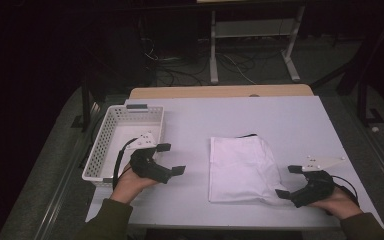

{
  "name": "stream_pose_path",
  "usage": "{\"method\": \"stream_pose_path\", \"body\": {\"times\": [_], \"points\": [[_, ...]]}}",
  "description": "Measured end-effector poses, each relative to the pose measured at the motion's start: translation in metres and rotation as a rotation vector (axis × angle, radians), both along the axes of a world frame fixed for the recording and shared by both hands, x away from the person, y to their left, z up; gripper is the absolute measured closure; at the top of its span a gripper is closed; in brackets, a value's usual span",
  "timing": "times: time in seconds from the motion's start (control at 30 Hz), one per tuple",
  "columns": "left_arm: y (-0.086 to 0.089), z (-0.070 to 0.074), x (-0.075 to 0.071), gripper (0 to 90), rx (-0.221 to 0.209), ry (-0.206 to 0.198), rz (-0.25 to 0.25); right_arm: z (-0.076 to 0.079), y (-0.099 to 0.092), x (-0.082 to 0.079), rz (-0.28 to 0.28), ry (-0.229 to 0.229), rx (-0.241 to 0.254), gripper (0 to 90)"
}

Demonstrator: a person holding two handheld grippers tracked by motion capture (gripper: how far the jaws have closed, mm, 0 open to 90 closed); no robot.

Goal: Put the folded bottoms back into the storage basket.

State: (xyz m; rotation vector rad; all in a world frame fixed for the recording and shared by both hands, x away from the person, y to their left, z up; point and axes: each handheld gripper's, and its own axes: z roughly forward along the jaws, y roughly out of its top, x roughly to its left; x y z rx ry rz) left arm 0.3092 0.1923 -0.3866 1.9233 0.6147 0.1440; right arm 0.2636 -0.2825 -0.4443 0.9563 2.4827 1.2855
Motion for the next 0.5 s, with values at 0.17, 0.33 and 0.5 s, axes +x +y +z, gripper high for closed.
{"method": "stream_pose_path", "body": {"times": [0.17,0.33,0.5], "points": [[-0.004,0.002,-0.002,0.0,-0.006,-0.007,-0.006,0.0,0.0,0.0,0.006,0.002,-0.005,0.0],[-0.016,0.001,-0.006,0.0,-0.004,0.001,-0.028,0.0,0.001,0.0,0.014,0.003,-0.004,0.0],[-0.025,-0.002,-0.008,0.0,-0.002,0.003,-0.041,-0.001,0.002,0.0,0.024,-0.004,-0.015,0.0]]}}
